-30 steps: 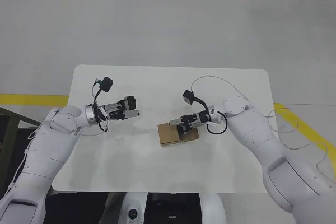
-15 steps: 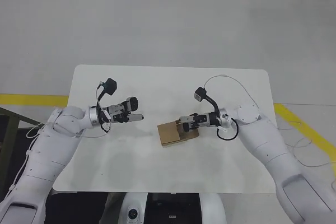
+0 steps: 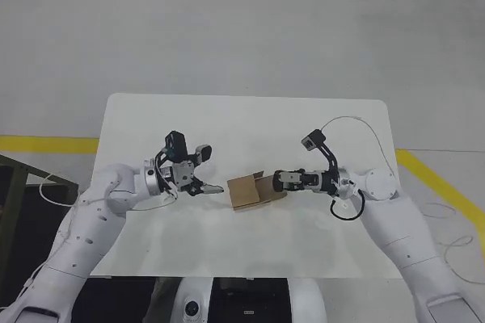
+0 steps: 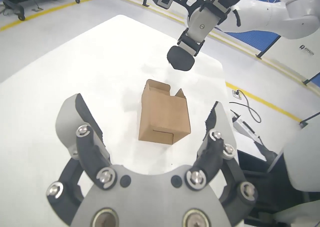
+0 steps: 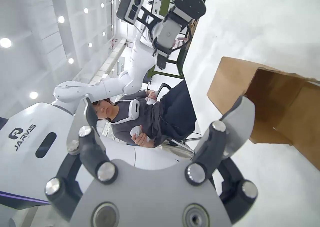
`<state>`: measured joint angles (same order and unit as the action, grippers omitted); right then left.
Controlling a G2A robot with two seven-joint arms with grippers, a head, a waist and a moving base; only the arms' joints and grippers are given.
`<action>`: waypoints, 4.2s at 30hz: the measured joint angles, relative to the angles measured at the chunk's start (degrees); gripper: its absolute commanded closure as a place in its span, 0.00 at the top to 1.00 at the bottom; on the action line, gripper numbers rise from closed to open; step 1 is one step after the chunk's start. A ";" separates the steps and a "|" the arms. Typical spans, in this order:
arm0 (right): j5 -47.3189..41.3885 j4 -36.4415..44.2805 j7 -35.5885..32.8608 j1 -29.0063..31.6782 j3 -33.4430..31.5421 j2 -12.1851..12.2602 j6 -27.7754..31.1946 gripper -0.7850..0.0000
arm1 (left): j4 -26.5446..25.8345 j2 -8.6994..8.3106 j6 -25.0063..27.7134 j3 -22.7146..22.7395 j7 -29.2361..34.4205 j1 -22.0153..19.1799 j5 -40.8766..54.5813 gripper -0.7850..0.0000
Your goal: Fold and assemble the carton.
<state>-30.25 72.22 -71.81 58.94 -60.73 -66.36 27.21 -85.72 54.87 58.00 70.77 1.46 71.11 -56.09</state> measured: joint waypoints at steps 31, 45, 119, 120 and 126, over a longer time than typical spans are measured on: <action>1.31 -1.41 -0.08 2.39 -1.79 1.03 0.91 1.00 | -0.88 -0.52 -3.64 -0.58 -14.27 7.77 -19.34 1.00; 1.73 0.76 0.83 3.85 -1.91 1.30 1.43 1.00 | 1.82 1.06 -17.21 -7.49 -20.56 6.23 -32.28 1.00; 8.90 -16.51 3.69 -3.81 6.56 -0.41 -11.96 0.00 | 13.06 4.82 -13.28 -15.00 -22.32 -2.67 -26.29 0.79; 9.01 -17.10 4.09 -4.30 6.99 -0.64 -12.04 0.00 | 13.02 4.82 -13.23 -14.97 -22.28 -2.65 -26.32 0.78; 8.19 -19.64 4.74 -6.21 8.53 -1.70 -11.72 0.00 | 12.83 4.79 -12.91 -14.86 -22.34 -2.54 -26.67 0.75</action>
<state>-22.07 52.59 -67.08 52.73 -52.19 -68.05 15.49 -72.89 59.66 45.09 55.92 -20.88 68.56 -82.76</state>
